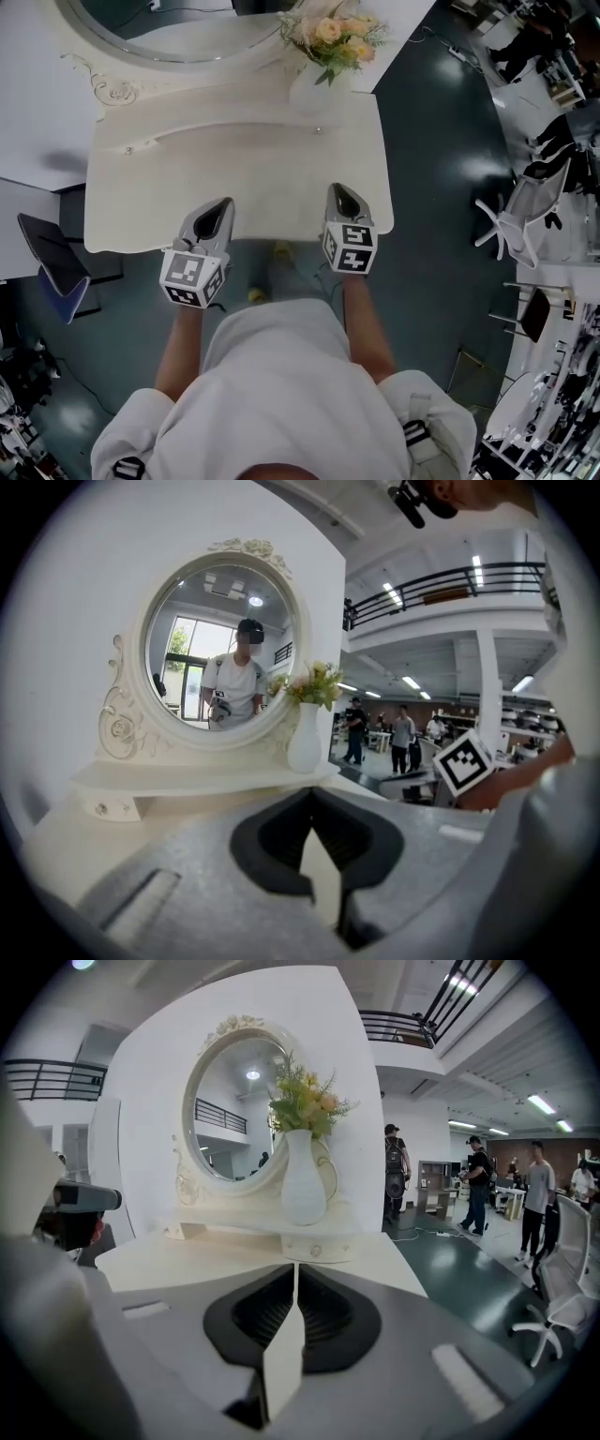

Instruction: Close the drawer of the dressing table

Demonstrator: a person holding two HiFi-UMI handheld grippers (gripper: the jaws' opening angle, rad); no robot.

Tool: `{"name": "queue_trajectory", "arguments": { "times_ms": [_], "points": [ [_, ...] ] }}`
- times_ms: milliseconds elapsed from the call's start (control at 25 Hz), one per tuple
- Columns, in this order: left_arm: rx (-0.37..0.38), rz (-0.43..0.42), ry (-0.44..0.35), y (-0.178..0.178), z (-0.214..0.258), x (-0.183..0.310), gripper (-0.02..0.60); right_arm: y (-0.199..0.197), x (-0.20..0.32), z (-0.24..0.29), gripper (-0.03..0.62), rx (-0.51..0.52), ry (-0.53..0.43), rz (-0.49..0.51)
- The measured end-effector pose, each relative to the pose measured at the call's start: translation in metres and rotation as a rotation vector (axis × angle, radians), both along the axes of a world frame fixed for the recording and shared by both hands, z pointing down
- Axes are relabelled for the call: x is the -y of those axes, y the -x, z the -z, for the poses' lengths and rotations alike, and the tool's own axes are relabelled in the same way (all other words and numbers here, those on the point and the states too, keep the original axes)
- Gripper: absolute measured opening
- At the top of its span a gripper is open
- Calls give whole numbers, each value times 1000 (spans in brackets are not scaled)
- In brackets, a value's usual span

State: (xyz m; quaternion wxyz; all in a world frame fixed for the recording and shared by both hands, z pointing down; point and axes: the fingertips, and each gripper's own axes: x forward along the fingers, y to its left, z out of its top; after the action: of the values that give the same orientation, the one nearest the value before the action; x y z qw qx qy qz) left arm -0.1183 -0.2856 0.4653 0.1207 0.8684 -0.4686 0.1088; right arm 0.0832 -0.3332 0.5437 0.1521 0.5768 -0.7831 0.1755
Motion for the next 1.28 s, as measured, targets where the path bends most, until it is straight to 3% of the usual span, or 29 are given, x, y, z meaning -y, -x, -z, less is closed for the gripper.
{"name": "queue_trajectory", "arguments": {
  "times_ms": [760,1280],
  "points": [
    [2,-18,-120,21,52,-93,-1,-7,-129,70,3,4,-101,-18],
    [-1,4,-188,42,84,-120,-2,-13,-172,102,3,46,-153,-52]
  ]
}}
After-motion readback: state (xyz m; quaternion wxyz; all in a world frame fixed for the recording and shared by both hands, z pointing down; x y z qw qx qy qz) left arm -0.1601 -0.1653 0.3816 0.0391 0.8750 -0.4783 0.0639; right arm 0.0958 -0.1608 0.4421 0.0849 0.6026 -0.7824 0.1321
